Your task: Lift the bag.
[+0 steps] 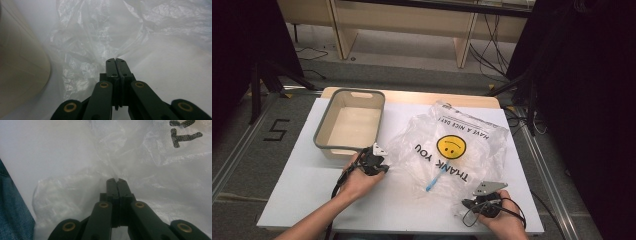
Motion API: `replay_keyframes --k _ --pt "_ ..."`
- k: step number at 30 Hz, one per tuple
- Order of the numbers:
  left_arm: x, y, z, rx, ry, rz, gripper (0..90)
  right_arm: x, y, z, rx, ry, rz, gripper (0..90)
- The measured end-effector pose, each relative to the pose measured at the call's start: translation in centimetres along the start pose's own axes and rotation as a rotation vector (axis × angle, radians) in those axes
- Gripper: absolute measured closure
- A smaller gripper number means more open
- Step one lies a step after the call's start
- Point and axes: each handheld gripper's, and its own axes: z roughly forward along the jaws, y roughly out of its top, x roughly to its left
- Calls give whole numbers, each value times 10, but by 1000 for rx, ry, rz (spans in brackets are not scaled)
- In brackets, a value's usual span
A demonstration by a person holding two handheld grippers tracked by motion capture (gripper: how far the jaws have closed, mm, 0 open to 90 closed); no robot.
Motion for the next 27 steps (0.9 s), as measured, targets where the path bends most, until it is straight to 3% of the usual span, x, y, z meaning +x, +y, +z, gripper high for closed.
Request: replay_keyframes --k 3,9,11,14,17,22,24,27 --pt "-1 1 -9 -60 -7 12 896 -1 0 -1 -5 14 14 900" --pt "0 -1 -21 -159 -12 39 896 -1 4 -8 -81 32 25 900" --pt "1 -2 -20 -137 -4 51 895 -2 4 -10 -84 34 28 900" --pt "1 -6 -11 -45 18 70 878 -3 3 -8 -65 23 16 900" --pt "-4 -6 -12 -46 36 98 720 -4 1 -8 -35 24 7 900" --pt "-9 -4 -16 -82 104 140 461 -11 -2 -16 -2 23 -8 900" --pt "-9 -5 -13 -52 115 147 380 -13 -5 -18 13 24 -15 900" --pt "-9 -9 -6 9 107 172 331 -15 -8 -17 33 18 -23 900"
